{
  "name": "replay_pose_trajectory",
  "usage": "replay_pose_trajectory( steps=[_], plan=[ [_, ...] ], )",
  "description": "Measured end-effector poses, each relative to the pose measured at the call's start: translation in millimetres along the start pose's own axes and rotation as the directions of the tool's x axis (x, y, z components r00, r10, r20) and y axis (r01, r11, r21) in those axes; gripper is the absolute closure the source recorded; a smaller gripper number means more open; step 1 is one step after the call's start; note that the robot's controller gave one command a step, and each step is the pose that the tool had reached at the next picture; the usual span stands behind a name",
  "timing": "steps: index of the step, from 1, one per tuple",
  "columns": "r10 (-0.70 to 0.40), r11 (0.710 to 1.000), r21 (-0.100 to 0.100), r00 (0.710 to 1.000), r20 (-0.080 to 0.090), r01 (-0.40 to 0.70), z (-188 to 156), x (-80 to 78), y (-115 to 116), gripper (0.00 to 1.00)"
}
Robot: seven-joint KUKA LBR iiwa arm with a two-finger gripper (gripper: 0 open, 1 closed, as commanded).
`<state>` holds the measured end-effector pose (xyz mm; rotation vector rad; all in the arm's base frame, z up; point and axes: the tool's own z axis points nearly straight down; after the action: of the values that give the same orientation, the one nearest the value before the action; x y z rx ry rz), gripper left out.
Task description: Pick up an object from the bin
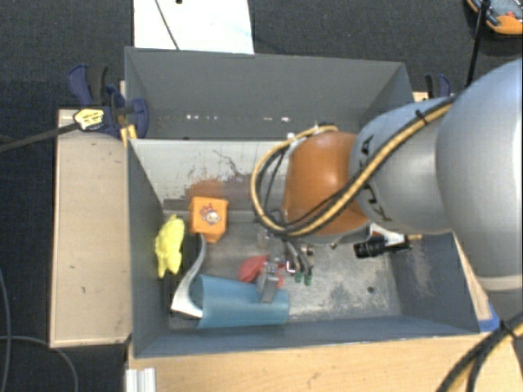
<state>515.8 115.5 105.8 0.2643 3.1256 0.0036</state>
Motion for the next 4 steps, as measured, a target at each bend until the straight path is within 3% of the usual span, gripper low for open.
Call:
replay_pose_trajectory(
  steps=[1,2,4],
  plan=[
    [0.003,1.0,-0.007,0.999,0.036,-0.003,21.7,-16.3,-3.7,0.0],
    [0.003,1.0,-0.004,1.0,0.014,-0.003,30.9,-6.6,-2.9,1.0],
    [0.004,1.0,-0.003,1.0,0.011,-0.004,29.2,-6.3,-2.9,1.0]
  ],
)
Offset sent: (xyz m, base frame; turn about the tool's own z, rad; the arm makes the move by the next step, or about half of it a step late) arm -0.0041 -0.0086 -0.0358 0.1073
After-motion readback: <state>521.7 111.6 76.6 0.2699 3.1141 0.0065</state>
